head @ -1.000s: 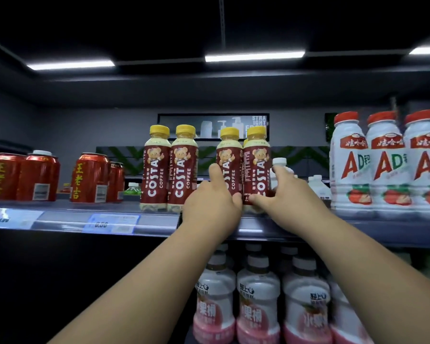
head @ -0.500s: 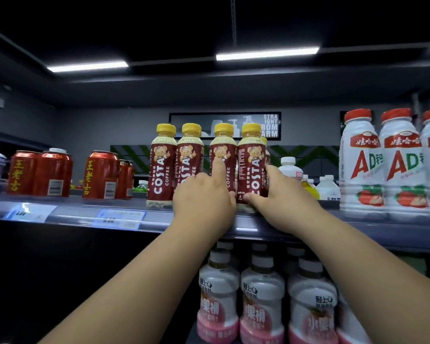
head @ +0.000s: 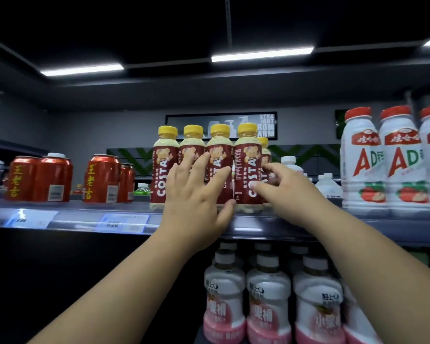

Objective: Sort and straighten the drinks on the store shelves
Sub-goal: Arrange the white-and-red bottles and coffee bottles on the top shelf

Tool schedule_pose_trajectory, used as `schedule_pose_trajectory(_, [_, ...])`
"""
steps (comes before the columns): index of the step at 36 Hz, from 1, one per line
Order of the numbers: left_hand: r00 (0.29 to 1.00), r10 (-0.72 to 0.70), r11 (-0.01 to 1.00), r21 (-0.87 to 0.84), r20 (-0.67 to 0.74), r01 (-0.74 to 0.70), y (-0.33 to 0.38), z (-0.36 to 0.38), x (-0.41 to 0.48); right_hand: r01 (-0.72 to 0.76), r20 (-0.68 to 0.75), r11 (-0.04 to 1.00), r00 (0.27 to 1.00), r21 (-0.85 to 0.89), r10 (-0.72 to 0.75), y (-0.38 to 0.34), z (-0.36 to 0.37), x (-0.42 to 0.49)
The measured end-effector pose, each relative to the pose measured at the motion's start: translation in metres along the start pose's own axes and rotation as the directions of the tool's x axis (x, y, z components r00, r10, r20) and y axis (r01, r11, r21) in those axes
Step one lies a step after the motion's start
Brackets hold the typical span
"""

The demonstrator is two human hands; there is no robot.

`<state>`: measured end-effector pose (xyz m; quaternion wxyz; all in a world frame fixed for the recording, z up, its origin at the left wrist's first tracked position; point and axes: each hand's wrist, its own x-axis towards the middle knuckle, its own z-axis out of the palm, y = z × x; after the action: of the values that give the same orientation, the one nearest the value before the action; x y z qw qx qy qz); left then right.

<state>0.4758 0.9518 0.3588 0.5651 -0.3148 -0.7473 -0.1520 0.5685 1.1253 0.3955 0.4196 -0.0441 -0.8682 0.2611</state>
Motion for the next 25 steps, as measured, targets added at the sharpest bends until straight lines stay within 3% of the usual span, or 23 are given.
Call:
schedule_pose_trajectory(4, [0.999,0.005,1.000,-0.004,0.037,-0.005,0.012,0.006,0.006,-0.122,-0.040,0.980,0.991,0.155,0.130,0.015,-0.014,0.021])
schedule_pose_trajectory(7, [0.997,-0.013,1.000,-0.002,0.078,0.014,0.018,0.010,0.010,-0.217,0.052,0.953,0.976,0.210,0.211,0.024,-0.019,0.038])
schedule_pose_trajectory(19, [0.996,0.013,1.000,0.023,0.088,-0.015,0.019,0.021,0.005,-0.198,0.207,0.965,0.965,0.172,0.161,0.024,-0.017,0.079])
schedule_pose_trajectory(25, [0.996,0.011,0.999,0.036,0.087,-0.014,0.019,0.021,0.003,-0.254,0.296,0.928,0.940,0.272,0.171,0.037,-0.014,0.090])
